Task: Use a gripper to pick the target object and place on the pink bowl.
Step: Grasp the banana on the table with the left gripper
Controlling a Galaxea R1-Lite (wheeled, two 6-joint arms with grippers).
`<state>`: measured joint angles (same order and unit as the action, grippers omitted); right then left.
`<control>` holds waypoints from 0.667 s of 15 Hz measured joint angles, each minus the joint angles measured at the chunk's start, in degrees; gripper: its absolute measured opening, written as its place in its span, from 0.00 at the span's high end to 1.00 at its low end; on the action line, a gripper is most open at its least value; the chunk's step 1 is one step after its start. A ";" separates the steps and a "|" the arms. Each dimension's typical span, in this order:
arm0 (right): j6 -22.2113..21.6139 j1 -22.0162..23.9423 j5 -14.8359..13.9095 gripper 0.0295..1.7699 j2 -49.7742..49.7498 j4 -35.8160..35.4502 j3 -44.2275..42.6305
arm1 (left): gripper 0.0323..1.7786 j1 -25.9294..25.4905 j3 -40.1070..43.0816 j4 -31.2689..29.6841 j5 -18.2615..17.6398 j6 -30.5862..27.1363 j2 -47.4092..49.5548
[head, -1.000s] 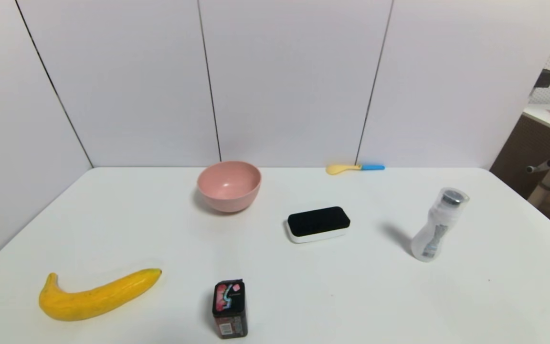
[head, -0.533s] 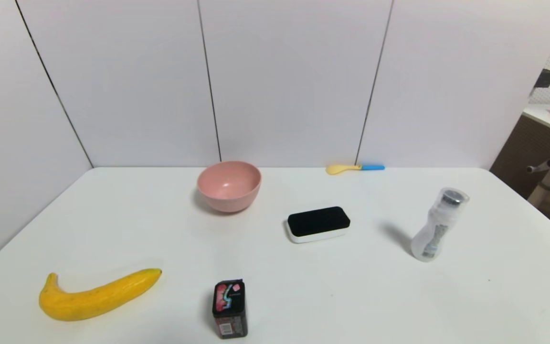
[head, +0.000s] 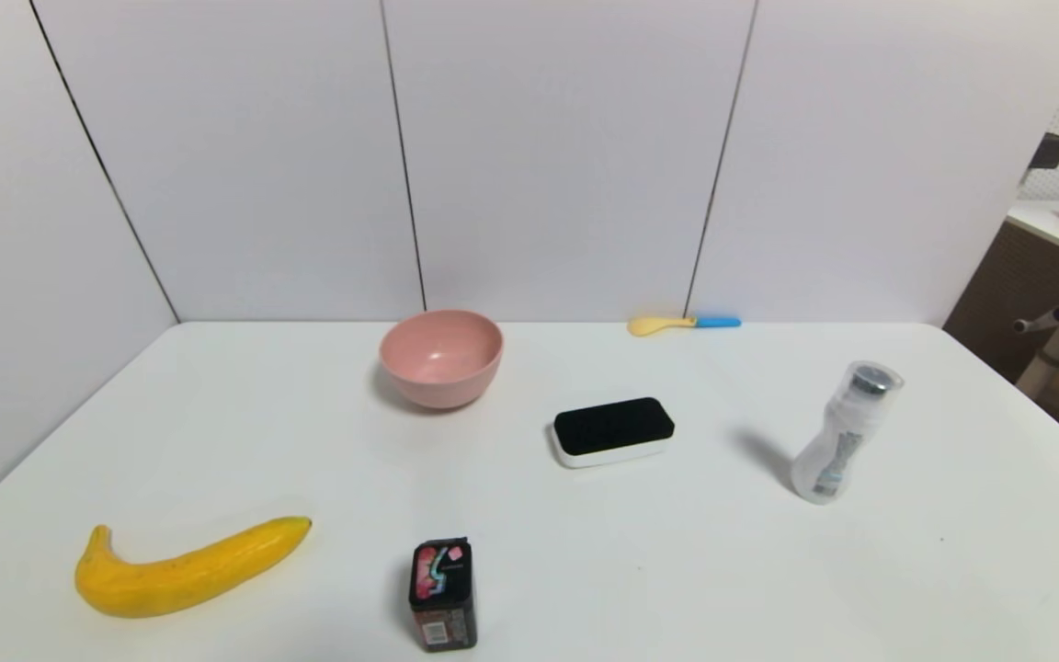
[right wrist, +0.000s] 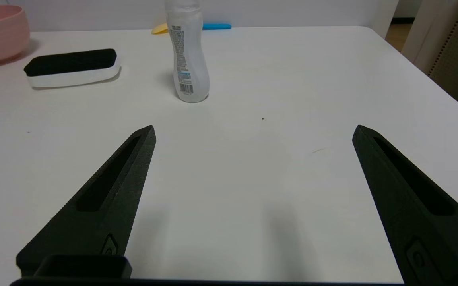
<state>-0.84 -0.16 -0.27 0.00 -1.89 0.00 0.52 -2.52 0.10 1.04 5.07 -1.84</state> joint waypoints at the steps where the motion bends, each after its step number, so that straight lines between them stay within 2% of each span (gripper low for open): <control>1: 0.00 0.00 -0.02 0.03 0.00 0.00 0.00 | 0.05 0.00 -2.05 0.48 -0.05 -0.26 -1.40; 4: 0.00 0.00 -0.02 0.03 0.00 0.00 0.00 | 0.05 0.05 -10.87 3.25 -0.07 -3.07 -9.13; 10: 0.00 0.00 0.00 0.03 0.00 0.00 0.00 | 0.05 0.40 -33.96 13.43 -0.38 -12.12 -34.45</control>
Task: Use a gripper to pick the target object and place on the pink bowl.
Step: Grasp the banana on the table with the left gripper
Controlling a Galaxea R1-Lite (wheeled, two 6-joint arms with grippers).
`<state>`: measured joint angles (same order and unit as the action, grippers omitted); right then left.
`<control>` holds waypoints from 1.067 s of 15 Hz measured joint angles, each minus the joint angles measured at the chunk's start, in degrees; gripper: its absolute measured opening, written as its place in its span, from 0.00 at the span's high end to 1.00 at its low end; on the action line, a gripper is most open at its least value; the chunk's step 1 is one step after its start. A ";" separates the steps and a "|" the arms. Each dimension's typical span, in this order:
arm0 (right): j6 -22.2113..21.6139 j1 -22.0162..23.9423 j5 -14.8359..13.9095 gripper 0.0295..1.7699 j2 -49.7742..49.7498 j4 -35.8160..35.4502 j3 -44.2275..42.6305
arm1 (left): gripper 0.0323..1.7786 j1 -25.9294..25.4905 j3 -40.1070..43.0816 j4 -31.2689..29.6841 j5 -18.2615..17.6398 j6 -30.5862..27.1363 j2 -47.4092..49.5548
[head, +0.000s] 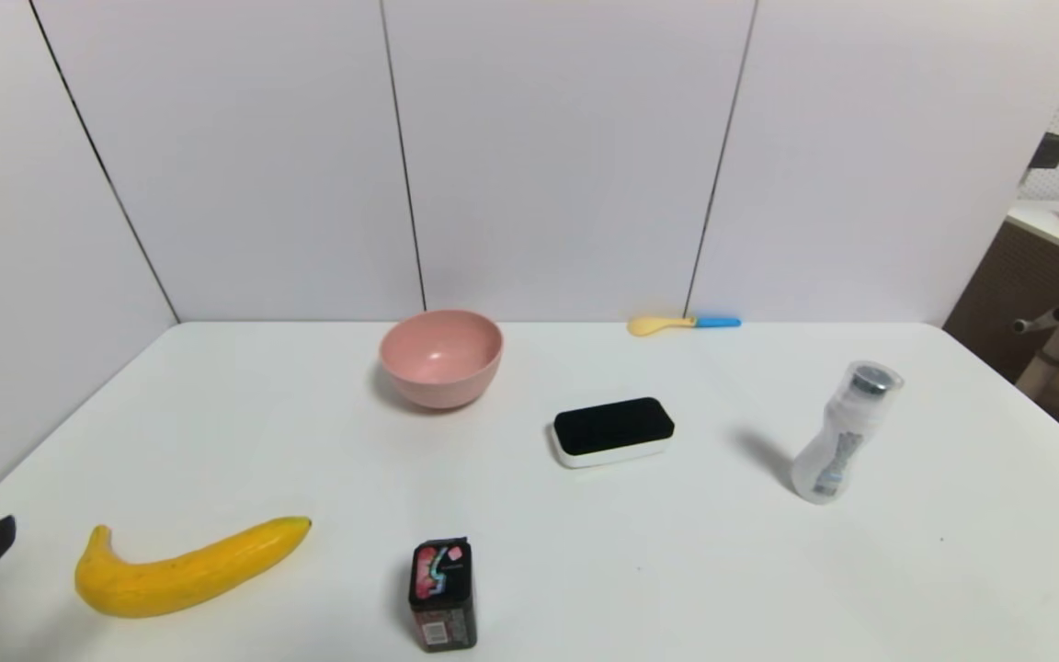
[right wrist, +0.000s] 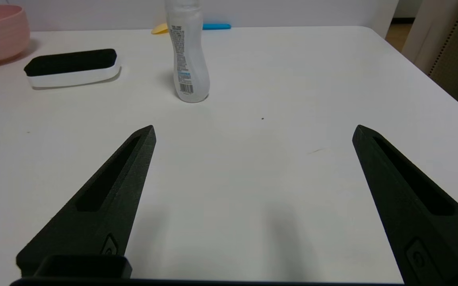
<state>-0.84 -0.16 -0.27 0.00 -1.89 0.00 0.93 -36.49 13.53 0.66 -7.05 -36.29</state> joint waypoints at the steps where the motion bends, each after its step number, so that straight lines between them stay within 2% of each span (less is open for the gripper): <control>1: -0.01 0.00 0.00 0.03 0.00 0.00 0.00 | 0.05 0.09 -4.24 2.26 -0.37 -2.34 -4.97; 5: 0.02 0.00 0.00 0.03 0.00 0.00 0.00 | 0.05 0.04 -20.46 14.67 -5.08 -13.29 -23.54; 8: 0.02 0.00 0.00 0.03 0.00 0.00 0.00 | 0.05 -0.09 -30.96 27.72 -8.36 -25.09 -35.12; 11: 0.02 0.00 0.00 0.03 0.00 -0.01 0.00 | 0.05 -0.11 -35.12 37.24 -10.54 -38.60 -43.61; 13: 0.00 0.00 -0.02 0.03 0.00 -0.01 0.00 | 0.05 -0.13 -35.73 39.94 -11.37 -45.76 -47.97; 16: -0.01 0.00 0.02 0.03 0.00 -0.01 0.00 | 0.05 -0.13 -35.07 40.19 -11.76 -52.10 -52.63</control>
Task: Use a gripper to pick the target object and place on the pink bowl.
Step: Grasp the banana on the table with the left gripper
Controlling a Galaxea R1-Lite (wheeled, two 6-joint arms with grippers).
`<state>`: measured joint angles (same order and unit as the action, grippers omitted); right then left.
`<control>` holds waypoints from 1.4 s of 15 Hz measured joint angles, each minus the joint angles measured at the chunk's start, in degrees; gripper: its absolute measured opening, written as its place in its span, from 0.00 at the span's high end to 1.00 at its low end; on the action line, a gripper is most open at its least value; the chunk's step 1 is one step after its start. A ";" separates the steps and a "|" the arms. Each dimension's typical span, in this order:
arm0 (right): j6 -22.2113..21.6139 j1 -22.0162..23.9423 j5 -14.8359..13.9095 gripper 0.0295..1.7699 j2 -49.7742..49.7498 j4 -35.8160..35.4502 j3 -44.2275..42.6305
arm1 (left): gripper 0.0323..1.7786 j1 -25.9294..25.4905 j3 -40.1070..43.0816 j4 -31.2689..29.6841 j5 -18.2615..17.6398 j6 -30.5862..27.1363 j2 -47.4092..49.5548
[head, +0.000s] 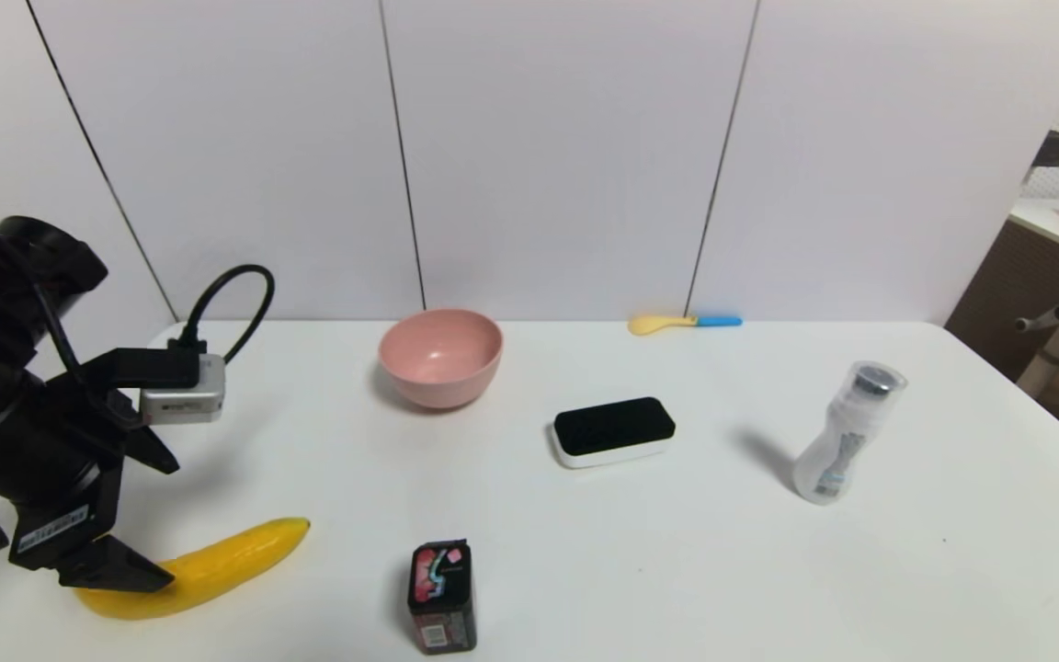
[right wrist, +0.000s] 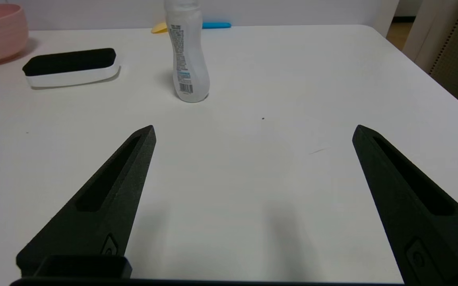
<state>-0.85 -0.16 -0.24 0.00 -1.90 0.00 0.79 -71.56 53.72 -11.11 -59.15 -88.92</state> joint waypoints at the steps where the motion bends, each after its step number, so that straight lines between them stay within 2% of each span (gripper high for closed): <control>1: 0.00 0.00 0.00 0.03 0.00 0.00 0.00 | 0.05 0.00 0.26 -0.06 -0.16 -1.16 -1.46; 5: 0.04 0.00 0.00 0.03 0.00 0.01 0.00 | 0.05 0.00 2.02 -1.30 -0.29 -2.12 -5.23; 10: 0.04 0.00 -0.02 0.03 0.00 0.00 0.00 | 0.05 0.06 7.81 -9.61 -0.55 -2.07 -6.42; 21: 0.06 0.00 -0.05 0.03 0.00 0.00 0.00 | 0.05 0.00 9.41 -10.29 -0.50 -2.06 -6.42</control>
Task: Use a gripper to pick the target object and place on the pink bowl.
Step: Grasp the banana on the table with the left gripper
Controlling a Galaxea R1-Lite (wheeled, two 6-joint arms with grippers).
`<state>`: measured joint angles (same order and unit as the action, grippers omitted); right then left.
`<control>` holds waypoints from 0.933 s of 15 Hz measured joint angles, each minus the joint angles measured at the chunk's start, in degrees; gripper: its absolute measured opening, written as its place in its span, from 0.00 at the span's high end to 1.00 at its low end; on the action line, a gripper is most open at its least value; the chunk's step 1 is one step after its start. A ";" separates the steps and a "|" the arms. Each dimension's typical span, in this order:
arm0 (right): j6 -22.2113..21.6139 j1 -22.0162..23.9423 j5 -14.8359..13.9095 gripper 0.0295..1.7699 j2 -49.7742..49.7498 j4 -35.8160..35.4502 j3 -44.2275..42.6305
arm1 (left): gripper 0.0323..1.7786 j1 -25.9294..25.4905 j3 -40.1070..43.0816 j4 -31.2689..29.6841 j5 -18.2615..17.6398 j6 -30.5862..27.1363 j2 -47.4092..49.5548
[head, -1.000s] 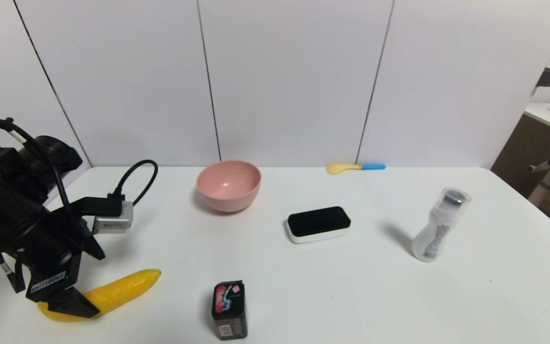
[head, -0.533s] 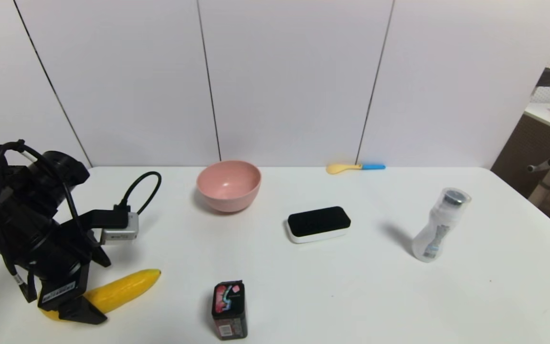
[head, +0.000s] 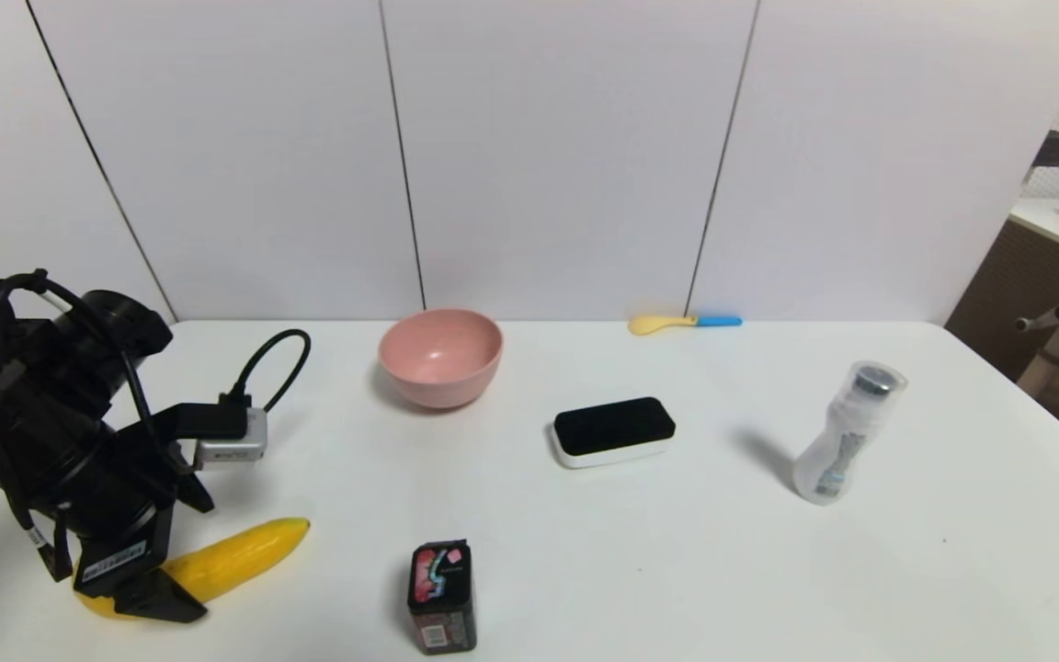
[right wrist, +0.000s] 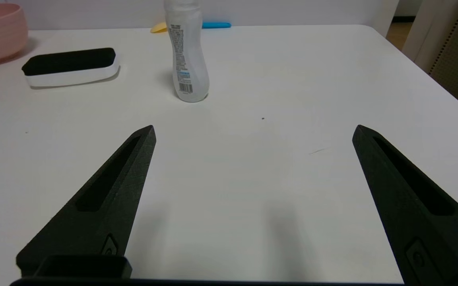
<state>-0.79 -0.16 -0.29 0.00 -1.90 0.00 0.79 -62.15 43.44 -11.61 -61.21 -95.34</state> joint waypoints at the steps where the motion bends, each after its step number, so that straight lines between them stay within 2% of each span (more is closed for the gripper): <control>1: -0.06 0.00 -0.01 0.03 0.00 0.00 0.00 | 0.05 0.00 -0.04 -0.09 0.00 0.00 0.00; 14: -0.02 0.00 0.00 0.03 0.00 0.01 0.00 | 0.05 0.15 0.79 -2.43 1.90 -1.68 -2.69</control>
<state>-0.82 -0.16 -0.29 0.00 -1.89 0.00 0.94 -61.36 41.01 -9.70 -62.89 -98.04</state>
